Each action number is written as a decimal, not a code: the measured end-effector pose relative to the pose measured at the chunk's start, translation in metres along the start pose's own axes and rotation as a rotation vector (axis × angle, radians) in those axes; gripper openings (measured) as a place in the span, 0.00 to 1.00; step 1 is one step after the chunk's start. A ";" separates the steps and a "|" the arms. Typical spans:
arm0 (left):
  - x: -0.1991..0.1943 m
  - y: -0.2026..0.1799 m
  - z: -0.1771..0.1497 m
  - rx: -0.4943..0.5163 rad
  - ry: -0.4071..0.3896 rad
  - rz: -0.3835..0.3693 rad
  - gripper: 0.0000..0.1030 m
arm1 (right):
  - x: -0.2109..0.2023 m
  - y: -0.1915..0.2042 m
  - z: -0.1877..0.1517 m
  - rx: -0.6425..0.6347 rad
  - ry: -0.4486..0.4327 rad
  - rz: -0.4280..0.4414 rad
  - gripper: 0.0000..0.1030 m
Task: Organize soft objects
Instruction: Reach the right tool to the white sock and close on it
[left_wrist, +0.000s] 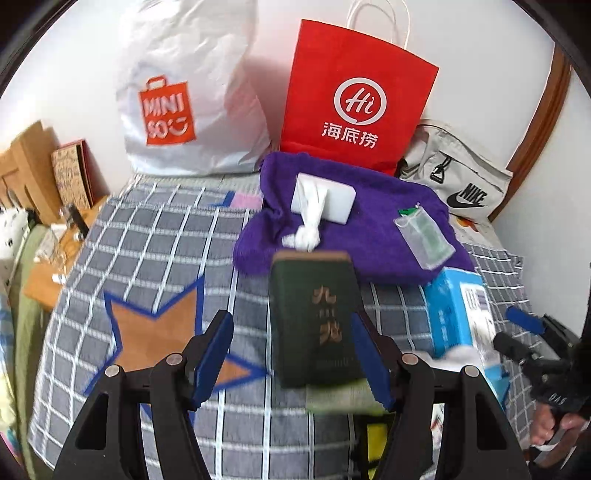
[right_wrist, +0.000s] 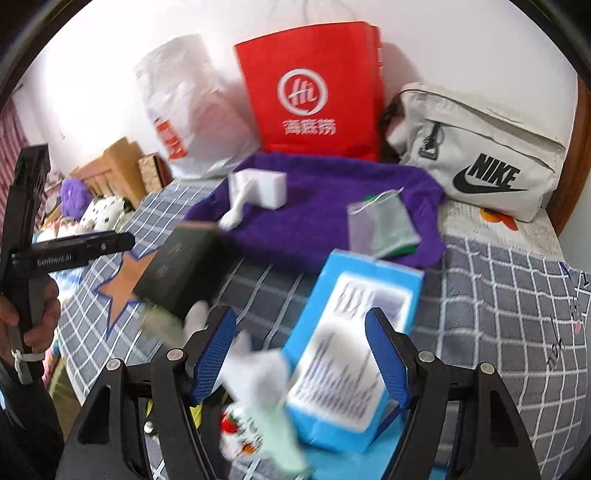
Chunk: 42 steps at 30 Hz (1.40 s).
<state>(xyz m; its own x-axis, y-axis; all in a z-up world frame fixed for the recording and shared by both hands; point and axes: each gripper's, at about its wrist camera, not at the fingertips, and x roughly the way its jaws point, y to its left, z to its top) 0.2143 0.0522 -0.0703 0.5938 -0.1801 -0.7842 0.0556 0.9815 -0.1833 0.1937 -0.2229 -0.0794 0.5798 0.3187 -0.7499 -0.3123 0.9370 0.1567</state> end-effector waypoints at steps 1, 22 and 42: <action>-0.002 0.003 -0.005 -0.011 0.003 -0.010 0.62 | -0.001 0.004 -0.004 -0.005 0.003 0.005 0.70; 0.014 -0.008 -0.071 -0.032 0.026 -0.154 0.74 | 0.003 0.032 -0.047 -0.121 0.011 -0.077 0.10; 0.051 -0.042 -0.067 -0.015 0.049 -0.159 0.77 | -0.048 -0.032 -0.125 0.006 0.064 -0.098 0.10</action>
<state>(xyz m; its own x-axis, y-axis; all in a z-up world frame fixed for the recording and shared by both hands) 0.1882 -0.0027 -0.1419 0.5383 -0.3363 -0.7728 0.1333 0.9394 -0.3159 0.0820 -0.2860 -0.1288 0.5581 0.2163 -0.8011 -0.2521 0.9640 0.0846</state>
